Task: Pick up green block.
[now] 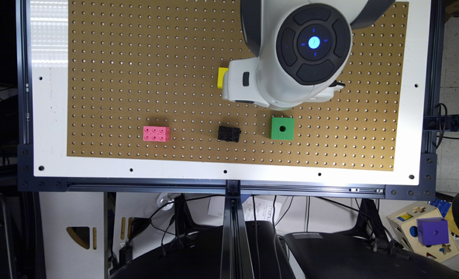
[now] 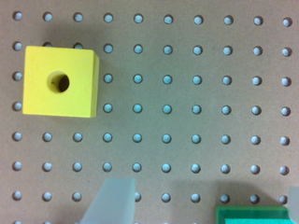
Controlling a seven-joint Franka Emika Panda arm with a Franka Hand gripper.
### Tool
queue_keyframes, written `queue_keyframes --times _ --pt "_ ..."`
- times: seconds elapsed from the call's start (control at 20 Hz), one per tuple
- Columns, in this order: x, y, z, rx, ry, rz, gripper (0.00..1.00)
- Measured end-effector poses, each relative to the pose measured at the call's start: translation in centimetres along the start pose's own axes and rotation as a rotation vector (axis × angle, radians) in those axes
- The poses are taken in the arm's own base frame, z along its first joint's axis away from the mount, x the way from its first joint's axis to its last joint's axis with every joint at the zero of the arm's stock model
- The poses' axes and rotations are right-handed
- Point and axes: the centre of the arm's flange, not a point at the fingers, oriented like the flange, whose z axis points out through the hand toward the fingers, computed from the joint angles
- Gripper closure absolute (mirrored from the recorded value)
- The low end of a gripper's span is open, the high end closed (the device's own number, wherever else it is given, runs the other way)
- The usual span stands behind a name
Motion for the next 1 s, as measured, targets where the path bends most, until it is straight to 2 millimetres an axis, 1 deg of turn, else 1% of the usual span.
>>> queue_keyframes --times 0.4,0.45,0.65,1.0 --pt "0.0 0.0 0.0 -0.001 -0.001 0.000 0.00" --pt "-0.6 -0.8 -0.3 0.010 0.001 -0.015 0.00" --pt "-0.7 -1.7 -0.7 0.024 0.005 -0.024 0.00" --pt "0.1 -3.4 0.2 0.031 0.003 -0.028 0.00"
